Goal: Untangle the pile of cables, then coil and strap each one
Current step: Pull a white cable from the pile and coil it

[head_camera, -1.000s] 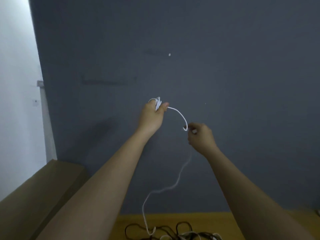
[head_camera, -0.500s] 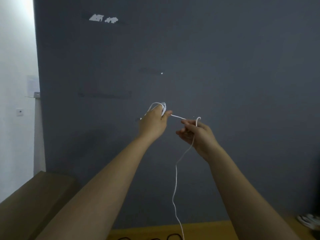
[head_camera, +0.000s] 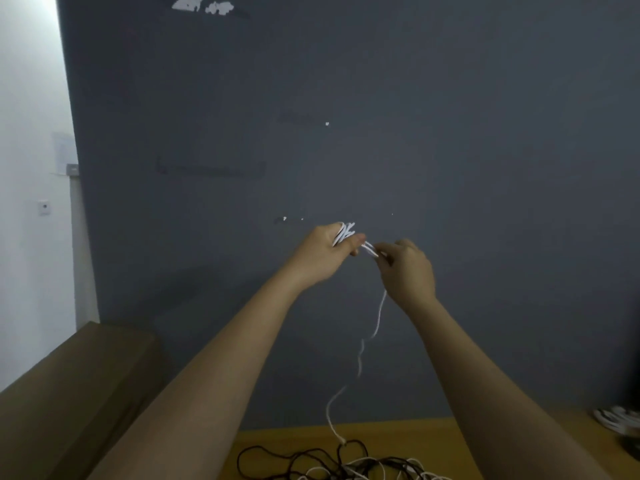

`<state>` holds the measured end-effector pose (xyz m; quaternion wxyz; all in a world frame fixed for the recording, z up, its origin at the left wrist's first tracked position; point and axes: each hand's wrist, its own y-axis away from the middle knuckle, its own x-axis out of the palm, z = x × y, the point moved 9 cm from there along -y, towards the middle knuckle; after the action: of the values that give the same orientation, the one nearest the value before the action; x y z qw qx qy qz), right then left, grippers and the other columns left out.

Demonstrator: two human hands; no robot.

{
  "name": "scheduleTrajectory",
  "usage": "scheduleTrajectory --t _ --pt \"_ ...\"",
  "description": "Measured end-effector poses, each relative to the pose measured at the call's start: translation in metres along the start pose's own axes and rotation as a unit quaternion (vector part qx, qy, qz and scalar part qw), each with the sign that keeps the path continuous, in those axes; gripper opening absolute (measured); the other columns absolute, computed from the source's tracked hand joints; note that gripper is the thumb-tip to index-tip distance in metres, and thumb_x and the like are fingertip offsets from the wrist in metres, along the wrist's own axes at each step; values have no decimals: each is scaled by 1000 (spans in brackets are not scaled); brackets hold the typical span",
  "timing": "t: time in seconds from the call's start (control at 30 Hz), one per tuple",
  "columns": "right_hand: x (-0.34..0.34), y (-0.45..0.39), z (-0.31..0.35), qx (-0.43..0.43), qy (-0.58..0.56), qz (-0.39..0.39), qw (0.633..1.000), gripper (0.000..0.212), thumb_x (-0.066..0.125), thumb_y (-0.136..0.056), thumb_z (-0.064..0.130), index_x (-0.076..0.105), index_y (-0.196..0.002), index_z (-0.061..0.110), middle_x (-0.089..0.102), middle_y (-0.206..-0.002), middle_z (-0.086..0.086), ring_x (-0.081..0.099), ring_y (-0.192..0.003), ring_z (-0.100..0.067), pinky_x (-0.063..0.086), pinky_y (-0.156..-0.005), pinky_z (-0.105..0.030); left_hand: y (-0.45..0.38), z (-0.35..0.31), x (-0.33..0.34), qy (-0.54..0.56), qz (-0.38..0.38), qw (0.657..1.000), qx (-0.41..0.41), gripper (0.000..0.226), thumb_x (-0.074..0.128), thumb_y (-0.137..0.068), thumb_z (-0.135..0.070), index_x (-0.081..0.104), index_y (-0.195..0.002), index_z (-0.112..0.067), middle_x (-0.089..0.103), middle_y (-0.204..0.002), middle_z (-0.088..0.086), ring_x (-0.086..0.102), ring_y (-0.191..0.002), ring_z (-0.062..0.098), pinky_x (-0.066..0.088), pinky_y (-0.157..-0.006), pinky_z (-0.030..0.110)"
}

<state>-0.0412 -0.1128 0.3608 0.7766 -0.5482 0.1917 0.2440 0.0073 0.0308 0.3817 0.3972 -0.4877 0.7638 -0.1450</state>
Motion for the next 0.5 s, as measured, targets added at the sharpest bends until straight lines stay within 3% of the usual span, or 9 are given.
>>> scheduleTrajectory --t 0.07,0.17,0.23,0.3,0.33,0.4,0.43,0.5 --pt "14 7 5 6 -152 52 987 17 56 -89 5 69 -85 13 63 -80 -9 61 -75 -27 46 -62 -35 4 1 -1 30 -13 999 -3 31 55 -95 -28 59 -69 -14 49 -44 -21 41 -42 -2 30 -46 12" --pt "44 32 21 34 -415 181 891 44 53 -82 -12 64 -108 21 69 -110 4 63 -102 -6 50 -82 -18 8 9 -6 39 -48 998 -14 29 55 -96 -27 57 -68 -18 53 -46 -22 47 -44 -5 33 -48 9" --pt "62 47 25 66 -520 220 823 32 66 -85 5 65 -113 21 68 -114 10 61 -108 -1 50 -86 -16 12 19 -6 40 -57 997 -34 29 54 -96 -28 57 -68 -18 55 -49 -15 48 -45 -7 34 -49 8" --pt "76 58 19 139 -581 208 774 21 62 -87 32 69 -97 16 72 -97 7 65 -93 -3 52 -81 -20 17 31 -4 35 -55 996 -59 30 53 -96 -31 57 -68 -20 54 -57 -11 47 -46 -6 35 -49 9" --pt "78 61 14 157 -561 195 789 24 56 -90 36 68 -87 15 71 -84 7 63 -80 0 51 -76 -20 19 36 -3 30 -52 996 -69 30 53 -96 -32 56 -68 -21 54 -60 -12 48 -48 -6 35 -49 9" --pt "82 67 6 150 -446 193 861 34 49 -98 34 66 -73 17 67 -69 9 56 -67 3 44 -71 -20 25 46 -3 10 -46 996 -82 31 52 -97 -32 56 -68 -22 55 -65 -12 50 -57 -2 35 -51 9" --pt "84 68 4 149 -425 198 871 36 48 -99 32 66 -71 17 66 -67 9 56 -69 0 44 -74 -21 27 51 -4 0 -46 995 -85 31 52 -97 -32 55 -67 -22 56 -67 -11 51 -61 4 35 -53 10" --pt "89 72 3 172 -477 214 835 33 48 -99 26 65 -74 14 67 -68 5 60 -75 -10 48 -81 -22 33 61 -5 -11 -50 994 -98 31 51 -97 -32 55 -67 -22 56 -68 -6 49 -63 10 35 -53 11"
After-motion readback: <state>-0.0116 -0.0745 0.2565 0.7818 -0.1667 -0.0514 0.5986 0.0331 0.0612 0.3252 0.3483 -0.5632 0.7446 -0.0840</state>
